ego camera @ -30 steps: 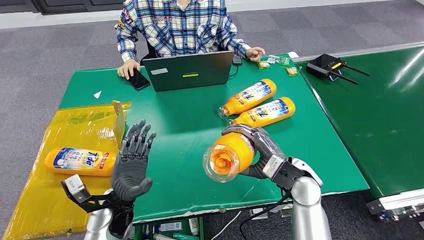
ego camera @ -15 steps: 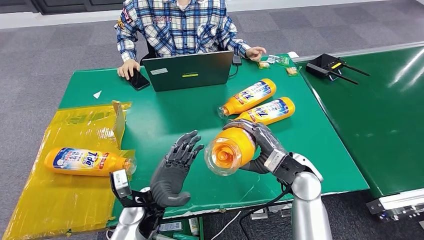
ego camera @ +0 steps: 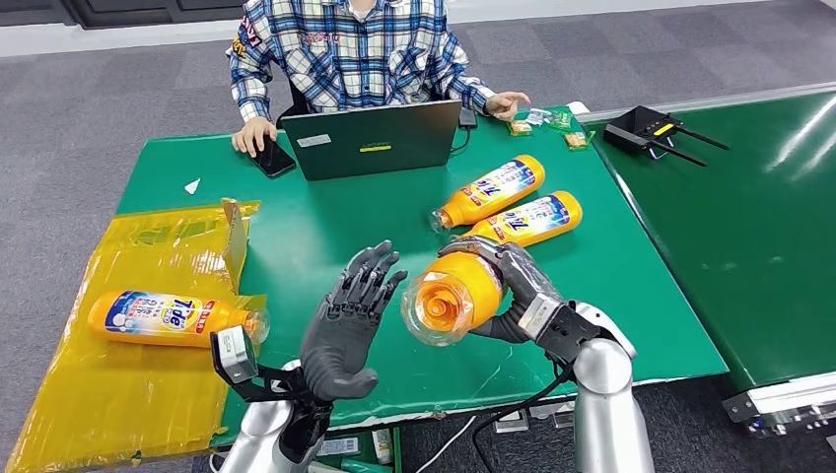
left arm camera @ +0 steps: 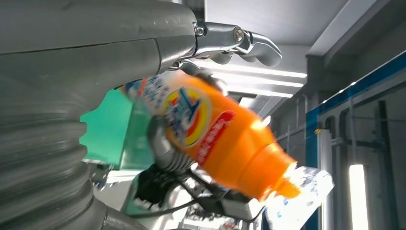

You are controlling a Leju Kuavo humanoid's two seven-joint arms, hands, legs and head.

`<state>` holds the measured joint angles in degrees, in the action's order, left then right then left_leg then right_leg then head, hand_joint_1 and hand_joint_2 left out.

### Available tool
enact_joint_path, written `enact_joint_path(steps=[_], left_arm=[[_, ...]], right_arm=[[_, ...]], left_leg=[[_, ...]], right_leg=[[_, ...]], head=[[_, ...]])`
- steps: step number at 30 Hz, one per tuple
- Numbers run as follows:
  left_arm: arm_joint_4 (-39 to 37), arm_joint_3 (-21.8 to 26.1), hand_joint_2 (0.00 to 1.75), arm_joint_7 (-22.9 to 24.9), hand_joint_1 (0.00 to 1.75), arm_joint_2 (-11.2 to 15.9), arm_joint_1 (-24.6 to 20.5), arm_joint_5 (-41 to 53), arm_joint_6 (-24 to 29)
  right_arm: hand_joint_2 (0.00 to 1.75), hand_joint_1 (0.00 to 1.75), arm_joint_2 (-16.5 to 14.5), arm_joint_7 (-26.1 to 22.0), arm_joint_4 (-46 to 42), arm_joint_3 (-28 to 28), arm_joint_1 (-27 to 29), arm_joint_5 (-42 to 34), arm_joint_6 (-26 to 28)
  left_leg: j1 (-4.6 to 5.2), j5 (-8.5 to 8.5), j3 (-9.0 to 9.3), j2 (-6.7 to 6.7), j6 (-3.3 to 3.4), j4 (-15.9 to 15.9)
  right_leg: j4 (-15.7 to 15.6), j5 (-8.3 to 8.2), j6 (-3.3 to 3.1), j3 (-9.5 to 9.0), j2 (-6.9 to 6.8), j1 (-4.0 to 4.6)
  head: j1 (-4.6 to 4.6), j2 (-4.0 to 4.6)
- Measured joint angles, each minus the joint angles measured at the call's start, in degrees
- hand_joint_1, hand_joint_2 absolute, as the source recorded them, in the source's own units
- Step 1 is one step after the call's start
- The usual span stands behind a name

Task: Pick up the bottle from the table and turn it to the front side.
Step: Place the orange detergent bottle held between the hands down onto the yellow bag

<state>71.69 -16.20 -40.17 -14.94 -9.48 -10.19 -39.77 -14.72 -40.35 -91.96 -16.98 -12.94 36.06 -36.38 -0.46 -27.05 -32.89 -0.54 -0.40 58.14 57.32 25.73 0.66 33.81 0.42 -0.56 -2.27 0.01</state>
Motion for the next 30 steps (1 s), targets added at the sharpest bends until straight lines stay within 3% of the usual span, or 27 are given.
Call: enact_joint_path(steps=[14,30], left_arm=[[2.4,-8.0,1.75,0.1,0.00,-0.4,-7.3,-2.9,5.8],[2.1,-9.7,1.75,0.6,0.00,-0.5,-8.7,-3.0,5.4]], right_arm=[[1.75,1.75,0.0,0.0,12.8,0.1,-4.3,6.9,0.0],[1.75,1.75,0.0,-0.2,17.7,0.1,-6.4,7.1,0.0]], left_leg=[[0.00,0.03,0.00,0.00,0.01,0.0],[0.00,0.02,-0.01,0.00,0.01,0.0]], right_leg=[[0.0,-0.07,0.00,-0.02,0.00,0.01],[0.0,-0.07,0.00,0.01,0.01,0.00]], head=[[0.00,0.00],[0.00,0.00]])
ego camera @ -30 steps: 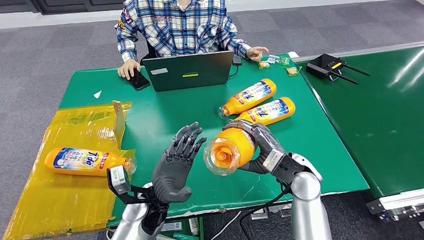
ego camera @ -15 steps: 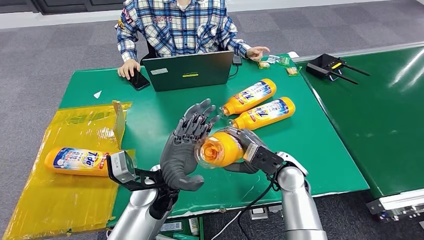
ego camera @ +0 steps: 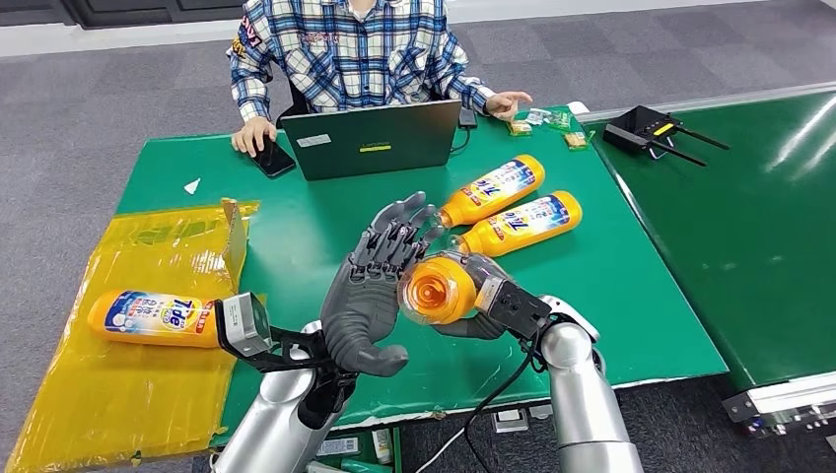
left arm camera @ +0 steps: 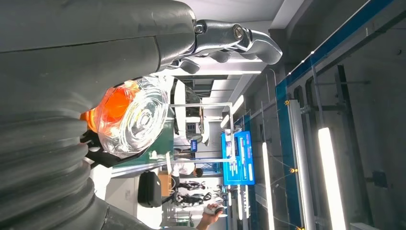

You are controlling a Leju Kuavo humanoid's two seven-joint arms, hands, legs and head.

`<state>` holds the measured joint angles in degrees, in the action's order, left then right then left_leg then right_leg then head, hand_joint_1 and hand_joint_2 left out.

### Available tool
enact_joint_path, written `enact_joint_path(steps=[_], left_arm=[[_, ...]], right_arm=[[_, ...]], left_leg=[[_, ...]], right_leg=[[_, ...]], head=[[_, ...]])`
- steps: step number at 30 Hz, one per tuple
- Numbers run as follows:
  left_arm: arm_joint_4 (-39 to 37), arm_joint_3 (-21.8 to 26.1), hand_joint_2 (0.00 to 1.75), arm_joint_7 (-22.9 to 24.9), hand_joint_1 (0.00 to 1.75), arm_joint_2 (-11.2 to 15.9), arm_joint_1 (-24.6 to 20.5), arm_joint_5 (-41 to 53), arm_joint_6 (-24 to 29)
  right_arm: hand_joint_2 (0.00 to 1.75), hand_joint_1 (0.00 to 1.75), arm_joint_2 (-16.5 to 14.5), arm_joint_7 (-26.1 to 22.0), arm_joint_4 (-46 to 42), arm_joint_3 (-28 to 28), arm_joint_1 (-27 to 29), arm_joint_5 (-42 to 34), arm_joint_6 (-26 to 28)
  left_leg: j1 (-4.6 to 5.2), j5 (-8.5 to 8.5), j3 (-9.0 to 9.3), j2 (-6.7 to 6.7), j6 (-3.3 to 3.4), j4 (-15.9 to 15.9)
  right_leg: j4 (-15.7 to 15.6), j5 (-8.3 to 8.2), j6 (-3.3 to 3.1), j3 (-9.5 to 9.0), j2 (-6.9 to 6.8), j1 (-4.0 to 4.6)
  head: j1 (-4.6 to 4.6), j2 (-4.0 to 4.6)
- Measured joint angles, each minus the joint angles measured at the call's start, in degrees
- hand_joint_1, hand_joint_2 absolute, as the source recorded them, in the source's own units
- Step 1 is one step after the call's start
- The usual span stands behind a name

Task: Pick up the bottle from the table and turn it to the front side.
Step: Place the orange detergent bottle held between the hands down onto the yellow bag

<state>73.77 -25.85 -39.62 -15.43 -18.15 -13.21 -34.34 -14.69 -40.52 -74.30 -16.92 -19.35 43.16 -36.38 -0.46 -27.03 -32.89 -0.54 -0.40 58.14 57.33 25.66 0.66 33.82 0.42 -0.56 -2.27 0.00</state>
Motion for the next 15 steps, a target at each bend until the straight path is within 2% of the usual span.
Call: enact_joint_path(steps=[9,12,15], left_arm=[[-3.0,-2.1,1.75,0.4,0.00,-0.3,-1.8,3.4,1.0],[-5.8,-3.1,1.75,-0.5,0.00,-0.5,-3.0,6.8,4.5],[-8.0,-3.7,1.75,-0.8,0.00,-0.6,-4.0,12.0,10.7]], right_arm=[[1.75,1.75,0.4,0.0,-0.3,-0.1,0.2,0.0,0.0],[1.75,1.75,0.6,0.0,-1.0,-0.1,0.5,-0.3,0.0],[1.75,1.75,0.8,0.3,-2.0,-0.1,1.1,-0.3,0.0]], left_leg=[[0.01,0.00,0.00,0.02,0.00,0.0],[0.03,0.00,0.00,0.00,0.00,0.0],[0.04,0.00,0.00,0.02,0.01,0.0]], right_leg=[[0.0,0.00,0.00,-0.01,-0.01,-0.01],[0.0,-0.01,0.01,-0.01,0.00,-0.03],[0.0,-0.01,0.01,-0.01,-0.02,-0.03]], head=[[0.00,0.01],[0.00,0.01],[0.00,0.01]])
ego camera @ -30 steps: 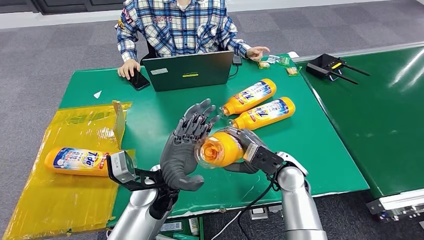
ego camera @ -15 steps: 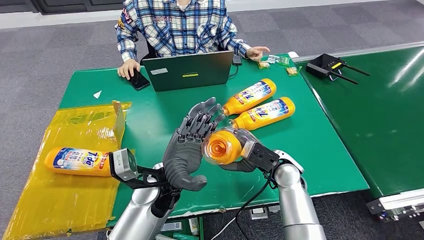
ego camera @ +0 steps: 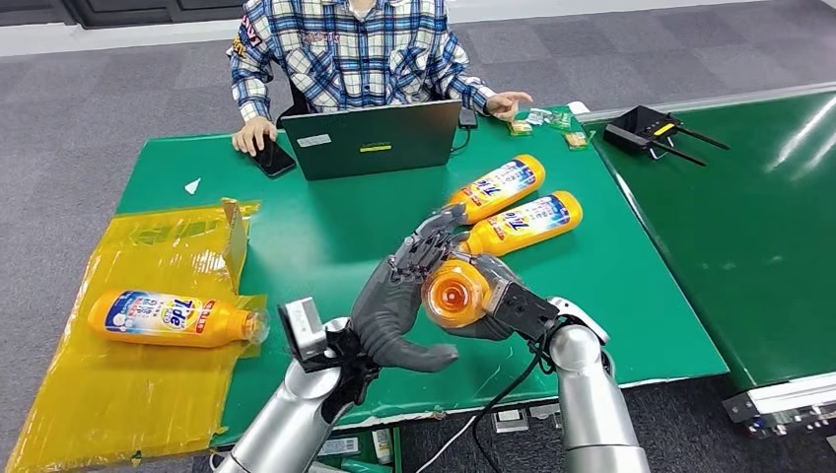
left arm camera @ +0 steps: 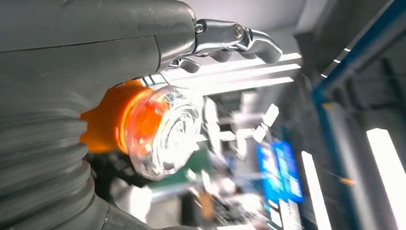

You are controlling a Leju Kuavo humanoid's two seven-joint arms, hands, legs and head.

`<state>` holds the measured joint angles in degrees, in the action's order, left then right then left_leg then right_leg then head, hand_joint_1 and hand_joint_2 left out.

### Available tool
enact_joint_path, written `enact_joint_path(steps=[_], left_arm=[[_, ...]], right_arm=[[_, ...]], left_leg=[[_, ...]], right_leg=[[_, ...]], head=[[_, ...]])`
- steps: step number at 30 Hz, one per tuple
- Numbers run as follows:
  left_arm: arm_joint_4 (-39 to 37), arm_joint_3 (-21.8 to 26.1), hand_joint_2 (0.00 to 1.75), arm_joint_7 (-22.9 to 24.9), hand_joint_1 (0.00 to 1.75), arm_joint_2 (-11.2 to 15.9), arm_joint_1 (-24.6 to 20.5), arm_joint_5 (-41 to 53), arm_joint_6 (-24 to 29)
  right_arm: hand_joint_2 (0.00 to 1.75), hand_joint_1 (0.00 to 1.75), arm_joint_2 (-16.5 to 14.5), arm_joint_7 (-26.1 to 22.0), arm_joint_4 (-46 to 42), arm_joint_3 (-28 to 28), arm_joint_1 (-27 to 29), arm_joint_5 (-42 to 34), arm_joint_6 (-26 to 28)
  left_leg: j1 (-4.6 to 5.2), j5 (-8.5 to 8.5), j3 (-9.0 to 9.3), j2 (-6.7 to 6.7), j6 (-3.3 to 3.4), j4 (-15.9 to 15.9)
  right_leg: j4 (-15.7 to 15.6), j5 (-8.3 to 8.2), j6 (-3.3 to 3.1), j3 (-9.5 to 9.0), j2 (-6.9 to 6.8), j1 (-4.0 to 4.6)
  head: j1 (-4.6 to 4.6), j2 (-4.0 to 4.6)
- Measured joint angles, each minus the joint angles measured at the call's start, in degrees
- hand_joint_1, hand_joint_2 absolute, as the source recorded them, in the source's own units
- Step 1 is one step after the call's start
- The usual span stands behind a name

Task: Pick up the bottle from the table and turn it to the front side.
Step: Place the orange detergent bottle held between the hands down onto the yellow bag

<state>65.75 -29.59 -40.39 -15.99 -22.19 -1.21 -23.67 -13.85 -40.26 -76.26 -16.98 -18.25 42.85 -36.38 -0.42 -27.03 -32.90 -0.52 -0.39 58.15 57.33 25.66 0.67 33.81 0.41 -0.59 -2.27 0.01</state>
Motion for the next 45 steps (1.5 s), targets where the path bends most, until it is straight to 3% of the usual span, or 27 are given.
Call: enact_joint_path(steps=[5,12,18,24,28,45], left_arm=[[-3.6,-1.4,1.75,0.2,0.00,0.0,-1.4,8.2,11.0],[-8.6,-4.6,1.75,0.2,0.00,0.0,-2.9,14.9,21.8],[-11.1,-6.2,1.75,0.2,0.00,0.1,-3.7,16.4,26.6],[-12.0,-6.7,1.75,0.1,0.03,0.1,-3.9,16.5,28.2],[-11.8,-7.1,1.75,0.2,1.75,0.3,-3.8,15.2,28.4],[-2.3,-7.8,1.75,0.5,1.75,3.1,-0.6,8.4,32.5]], right_arm=[[1.75,1.75,0.1,0.0,-1.6,0.1,0.7,-0.1,0.0],[1.75,1.75,0.0,0.0,-2.9,0.2,1.2,-0.5,0.0],[1.75,1.75,-0.1,-0.1,-3.5,0.2,1.6,-0.6,0.0],[1.75,1.75,-0.1,-0.1,-3.6,0.2,1.8,-0.8,0.0],[1.75,1.75,-0.1,-0.1,-3.6,0.2,1.9,-0.7,0.0],[1.75,1.75,-1.5,-0.2,-3.5,0.3,1.2,0.0,0.0]], left_leg=[[0.00,0.00,0.00,-0.03,0.00,0.0],[0.00,0.00,-0.01,-0.02,0.00,0.0],[0.01,0.00,-0.03,-0.01,0.00,0.0],[0.00,0.00,-0.03,-0.01,0.00,0.0],[0.00,0.00,-0.04,-0.01,0.00,0.0],[0.00,0.00,-0.04,-0.03,0.00,0.0]], right_leg=[[0.0,0.00,0.00,0.02,0.01,0.00],[0.0,0.00,0.00,0.01,0.01,-0.01],[0.0,0.00,0.00,0.01,0.01,-0.01],[0.0,0.00,0.00,0.01,0.01,-0.01],[0.0,0.00,0.00,0.01,0.01,-0.01],[0.0,0.00,0.00,0.03,0.03,0.00]], head=[[0.00,0.00],[0.00,-0.01],[0.00,-0.01],[0.00,0.00],[0.00,-0.01],[0.00,-0.01]])
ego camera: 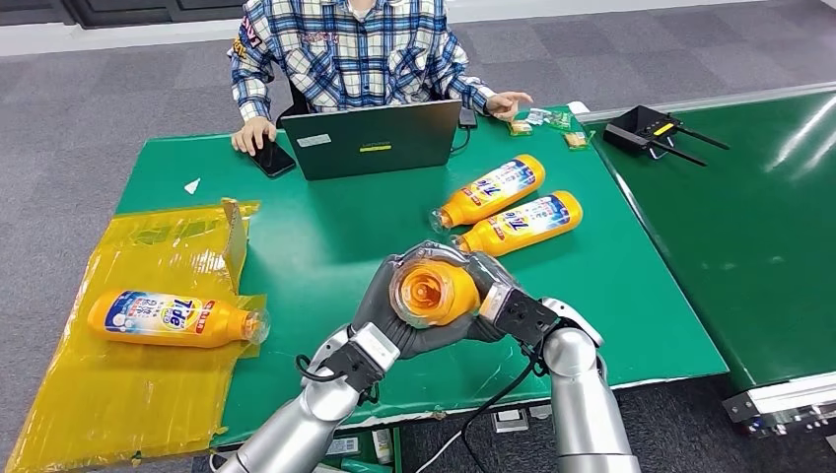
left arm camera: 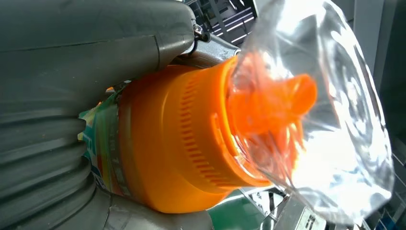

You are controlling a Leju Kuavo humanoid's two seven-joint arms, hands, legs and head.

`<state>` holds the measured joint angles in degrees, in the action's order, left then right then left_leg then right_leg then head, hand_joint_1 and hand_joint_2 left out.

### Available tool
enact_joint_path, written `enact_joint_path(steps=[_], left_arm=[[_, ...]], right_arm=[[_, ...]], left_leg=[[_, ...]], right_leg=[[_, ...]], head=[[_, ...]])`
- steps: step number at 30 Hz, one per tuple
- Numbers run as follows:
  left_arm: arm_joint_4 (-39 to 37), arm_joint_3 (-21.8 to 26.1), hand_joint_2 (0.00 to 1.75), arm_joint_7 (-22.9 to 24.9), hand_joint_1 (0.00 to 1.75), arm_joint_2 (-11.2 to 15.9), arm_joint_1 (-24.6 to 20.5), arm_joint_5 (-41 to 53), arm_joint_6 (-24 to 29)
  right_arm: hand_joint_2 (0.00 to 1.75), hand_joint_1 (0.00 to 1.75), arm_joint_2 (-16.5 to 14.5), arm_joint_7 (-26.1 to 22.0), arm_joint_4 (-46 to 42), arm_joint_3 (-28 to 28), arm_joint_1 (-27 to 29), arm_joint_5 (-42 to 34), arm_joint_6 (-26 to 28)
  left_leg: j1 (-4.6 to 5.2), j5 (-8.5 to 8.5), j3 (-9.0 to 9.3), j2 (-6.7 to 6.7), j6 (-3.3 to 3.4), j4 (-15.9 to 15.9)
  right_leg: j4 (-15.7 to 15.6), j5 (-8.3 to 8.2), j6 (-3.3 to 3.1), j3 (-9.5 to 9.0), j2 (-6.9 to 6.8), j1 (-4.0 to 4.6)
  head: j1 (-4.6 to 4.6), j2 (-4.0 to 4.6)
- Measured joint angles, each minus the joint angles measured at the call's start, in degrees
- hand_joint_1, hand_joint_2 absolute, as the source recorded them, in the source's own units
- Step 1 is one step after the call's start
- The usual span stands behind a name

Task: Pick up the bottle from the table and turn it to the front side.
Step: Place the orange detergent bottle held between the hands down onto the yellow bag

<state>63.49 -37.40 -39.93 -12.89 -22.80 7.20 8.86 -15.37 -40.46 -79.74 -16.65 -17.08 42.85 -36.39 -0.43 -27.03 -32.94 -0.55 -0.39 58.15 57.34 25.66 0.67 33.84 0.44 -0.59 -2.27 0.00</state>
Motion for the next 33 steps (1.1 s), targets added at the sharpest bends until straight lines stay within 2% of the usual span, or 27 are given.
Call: enact_joint_path(steps=[7,8,11,12,22,28,33], left_arm=[[0.9,0.0,1.75,0.1,1.75,0.3,0.3,-0.2,0.1],[0.9,0.0,1.75,0.2,1.75,0.4,0.4,-0.2,0.1],[1.2,0.0,1.75,0.2,1.75,0.5,0.4,-0.2,0.1],[1.3,0.0,1.75,0.1,1.75,0.5,0.4,-0.3,0.1],[1.9,0.0,1.75,-0.2,1.75,0.6,0.4,-1.1,0.7],[2.0,0.5,1.75,-0.2,1.75,1.6,-0.4,-0.2,5.4],[4.2,3.1,1.75,-0.2,1.75,4.2,-1.8,1.0,9.9]], right_arm=[[1.75,1.75,-0.2,0.0,0.1,0.0,0.0,0.1,0.0],[1.75,1.70,-0.3,0.0,0.2,0.0,0.0,0.1,0.0],[1.75,0.39,-0.4,0.0,0.3,0.0,-0.1,0.0,0.0],[1.75,0.00,-0.4,0.1,0.4,0.0,-0.1,0.0,0.0],[1.75,0.00,-0.1,0.2,1.5,-0.9,-0.2,-1.0,0.0],[1.75,0.00,0.0,0.2,1.5,-2.1,0.0,-1.0,0.0],[1.75,0.00,0.2,0.2,1.7,-3.4,0.3,-1.1,0.0]], left_leg=[[0.00,0.00,0.00,0.00,0.00,0.0],[0.00,0.00,0.00,0.00,0.00,0.0],[0.00,0.00,0.00,0.00,0.00,0.0],[0.00,0.00,0.00,0.01,0.00,0.0],[0.01,0.00,-0.01,-0.03,0.01,0.0],[0.00,0.00,-0.01,-0.04,0.00,0.0],[-0.02,0.02,0.00,-0.04,-0.01,0.0]], right_leg=[[0.0,0.00,0.00,0.01,0.00,0.00],[0.0,0.00,0.00,0.01,0.00,0.00],[0.0,0.00,0.00,0.02,0.00,0.01],[0.0,0.00,0.00,0.01,0.00,0.01],[0.0,0.00,0.00,0.03,0.02,0.00],[0.0,0.00,0.00,0.03,0.03,0.01],[0.0,-0.01,-0.01,0.03,0.04,0.02]], head=[[0.00,0.02],[0.00,0.01],[0.00,0.00],[0.00,0.00],[0.00,0.00],[0.00,0.00],[0.00,0.01]])
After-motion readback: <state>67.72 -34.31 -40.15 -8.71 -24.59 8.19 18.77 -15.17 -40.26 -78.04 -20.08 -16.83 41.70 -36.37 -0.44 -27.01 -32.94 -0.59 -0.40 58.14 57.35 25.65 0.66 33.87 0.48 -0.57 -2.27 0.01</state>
